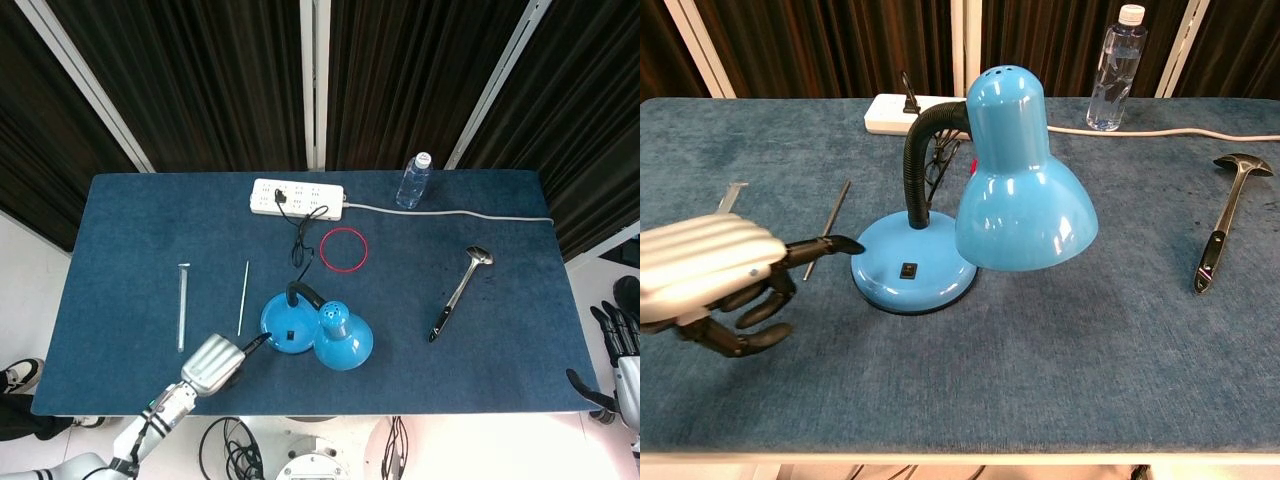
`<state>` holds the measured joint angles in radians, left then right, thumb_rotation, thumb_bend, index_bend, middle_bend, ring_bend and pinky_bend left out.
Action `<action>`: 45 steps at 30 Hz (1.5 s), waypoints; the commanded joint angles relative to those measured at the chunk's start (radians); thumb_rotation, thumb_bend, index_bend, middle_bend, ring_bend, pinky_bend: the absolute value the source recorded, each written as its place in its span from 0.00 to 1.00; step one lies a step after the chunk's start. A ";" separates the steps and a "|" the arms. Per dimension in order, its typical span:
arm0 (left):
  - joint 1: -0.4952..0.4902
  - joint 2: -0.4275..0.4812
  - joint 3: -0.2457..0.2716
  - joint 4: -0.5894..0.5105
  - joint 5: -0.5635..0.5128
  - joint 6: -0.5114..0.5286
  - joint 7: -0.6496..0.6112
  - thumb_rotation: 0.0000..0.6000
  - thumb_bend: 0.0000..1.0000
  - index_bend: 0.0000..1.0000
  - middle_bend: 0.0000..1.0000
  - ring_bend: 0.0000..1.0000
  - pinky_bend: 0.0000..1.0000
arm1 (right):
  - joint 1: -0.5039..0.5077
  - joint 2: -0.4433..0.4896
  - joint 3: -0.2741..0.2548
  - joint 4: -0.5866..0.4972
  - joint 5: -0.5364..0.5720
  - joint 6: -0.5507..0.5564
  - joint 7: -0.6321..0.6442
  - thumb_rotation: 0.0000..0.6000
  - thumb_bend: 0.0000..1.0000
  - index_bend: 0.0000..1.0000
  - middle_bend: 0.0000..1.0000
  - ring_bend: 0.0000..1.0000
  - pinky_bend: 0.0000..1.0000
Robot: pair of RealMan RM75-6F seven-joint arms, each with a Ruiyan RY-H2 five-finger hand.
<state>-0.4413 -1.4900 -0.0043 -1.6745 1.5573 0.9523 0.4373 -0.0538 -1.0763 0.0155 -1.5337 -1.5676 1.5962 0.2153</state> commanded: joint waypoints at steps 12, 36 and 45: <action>-0.067 -0.054 -0.014 0.025 -0.087 -0.049 0.042 1.00 0.43 0.07 0.77 0.75 0.70 | 0.000 0.002 0.005 0.009 0.004 0.002 0.020 1.00 0.17 0.00 0.00 0.00 0.00; -0.115 -0.078 0.028 0.045 -0.107 -0.039 0.049 1.00 0.43 0.14 0.76 0.75 0.72 | 0.000 -0.001 0.007 0.021 0.012 -0.006 0.032 1.00 0.17 0.00 0.00 0.00 0.00; -0.112 -0.079 0.030 0.054 -0.084 0.010 0.016 1.00 0.43 0.14 0.76 0.75 0.72 | -0.002 -0.001 0.008 0.025 0.014 -0.005 0.036 1.00 0.17 0.00 0.00 0.00 0.00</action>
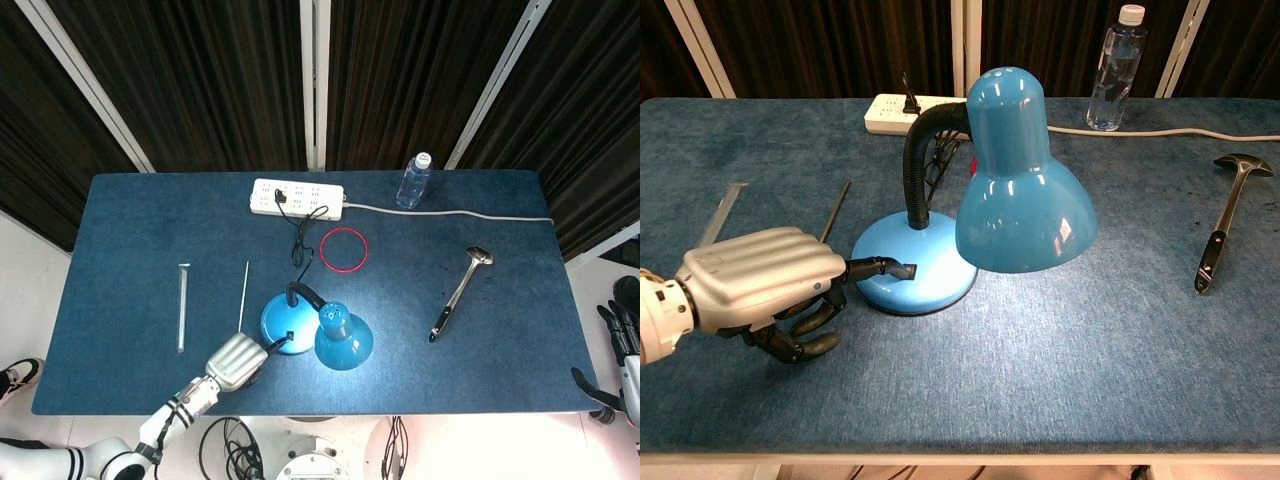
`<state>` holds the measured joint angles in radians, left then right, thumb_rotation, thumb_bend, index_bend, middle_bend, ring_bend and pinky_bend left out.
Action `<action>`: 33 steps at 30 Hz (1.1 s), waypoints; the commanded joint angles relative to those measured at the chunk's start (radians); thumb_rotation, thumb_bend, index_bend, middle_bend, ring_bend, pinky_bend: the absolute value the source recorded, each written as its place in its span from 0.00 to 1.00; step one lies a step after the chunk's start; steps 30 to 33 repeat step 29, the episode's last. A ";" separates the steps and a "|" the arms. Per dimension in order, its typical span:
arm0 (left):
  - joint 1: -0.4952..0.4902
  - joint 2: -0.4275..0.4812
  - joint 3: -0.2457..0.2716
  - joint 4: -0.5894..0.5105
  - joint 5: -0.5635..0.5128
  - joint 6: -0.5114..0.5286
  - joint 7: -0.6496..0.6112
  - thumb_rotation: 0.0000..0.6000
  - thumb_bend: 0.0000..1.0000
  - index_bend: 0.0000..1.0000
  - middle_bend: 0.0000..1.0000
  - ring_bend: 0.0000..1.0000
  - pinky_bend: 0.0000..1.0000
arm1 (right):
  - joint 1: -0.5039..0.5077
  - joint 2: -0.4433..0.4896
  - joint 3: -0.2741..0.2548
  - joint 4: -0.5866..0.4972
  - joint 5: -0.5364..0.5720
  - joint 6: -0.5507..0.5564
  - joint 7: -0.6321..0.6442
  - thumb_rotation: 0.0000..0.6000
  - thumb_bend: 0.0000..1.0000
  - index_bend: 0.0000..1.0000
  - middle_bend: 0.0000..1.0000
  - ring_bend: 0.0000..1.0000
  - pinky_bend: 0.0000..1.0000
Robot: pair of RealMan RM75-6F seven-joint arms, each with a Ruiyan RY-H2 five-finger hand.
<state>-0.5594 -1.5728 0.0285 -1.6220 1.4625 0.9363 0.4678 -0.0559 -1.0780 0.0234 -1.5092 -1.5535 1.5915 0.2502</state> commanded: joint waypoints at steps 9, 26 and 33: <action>0.147 0.091 0.002 0.046 0.087 0.333 -0.145 1.00 0.40 0.10 0.70 0.71 0.69 | 0.000 0.002 0.001 0.000 0.000 -0.002 0.006 1.00 0.17 0.00 0.00 0.00 0.00; 0.413 0.326 -0.027 0.132 -0.073 0.599 -0.273 1.00 0.01 0.09 0.00 0.00 0.00 | 0.012 -0.002 -0.002 -0.019 -0.015 -0.012 -0.039 1.00 0.17 0.00 0.00 0.00 0.00; 0.418 0.330 -0.024 0.135 -0.065 0.589 -0.282 1.00 0.00 0.08 0.00 0.00 0.00 | 0.011 -0.003 -0.004 -0.023 -0.016 -0.012 -0.046 1.00 0.17 0.00 0.00 0.00 0.00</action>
